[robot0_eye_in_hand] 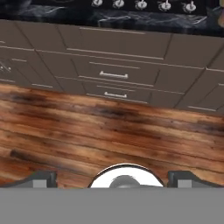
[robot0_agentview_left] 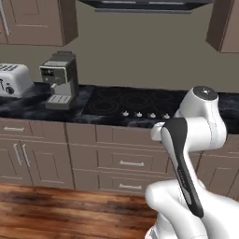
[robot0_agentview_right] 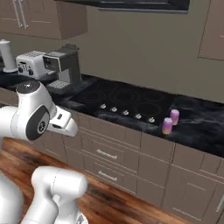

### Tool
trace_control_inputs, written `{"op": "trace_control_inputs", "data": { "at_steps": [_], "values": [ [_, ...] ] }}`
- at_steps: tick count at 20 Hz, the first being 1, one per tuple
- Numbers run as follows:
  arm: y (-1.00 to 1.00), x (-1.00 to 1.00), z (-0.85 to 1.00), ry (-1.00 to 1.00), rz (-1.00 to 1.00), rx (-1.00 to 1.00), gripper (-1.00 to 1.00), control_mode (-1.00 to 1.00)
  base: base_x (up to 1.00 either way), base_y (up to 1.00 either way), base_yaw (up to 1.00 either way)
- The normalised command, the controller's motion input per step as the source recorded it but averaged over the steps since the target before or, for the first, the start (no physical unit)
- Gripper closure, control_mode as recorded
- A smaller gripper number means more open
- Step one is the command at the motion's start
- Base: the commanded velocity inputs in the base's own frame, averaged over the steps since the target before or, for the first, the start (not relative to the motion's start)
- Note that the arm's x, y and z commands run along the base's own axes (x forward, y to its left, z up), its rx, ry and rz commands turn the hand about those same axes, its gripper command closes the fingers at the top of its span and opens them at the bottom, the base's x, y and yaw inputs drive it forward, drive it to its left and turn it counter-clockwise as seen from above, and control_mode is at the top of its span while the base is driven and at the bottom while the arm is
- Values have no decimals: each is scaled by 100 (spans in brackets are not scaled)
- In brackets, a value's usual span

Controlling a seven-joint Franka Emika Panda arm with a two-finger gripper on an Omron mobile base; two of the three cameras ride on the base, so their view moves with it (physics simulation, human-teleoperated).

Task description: Four empty soda cans are scattered around the kitchen. Gather all the cans and cluster them next to the stove for recycling.

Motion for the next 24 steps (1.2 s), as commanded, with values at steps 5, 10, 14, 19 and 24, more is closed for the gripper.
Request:
{"op": "trace_control_inputs", "data": {
  "at_steps": [5,10,14,19,24],
  "values": [
    [0,0,0,0,0,0,-100,100,-9,2,50],
    [0,0,0,0,0,0,-100,100,-8,2,50],
    [0,0,0,0,0,0,-100,100,-8,3,50],
    [0,0,0,0,0,0,-100,100,-8,4,50],
    [0,0,0,0,0,0,-100,100,-7,3,50]
  ]
}}
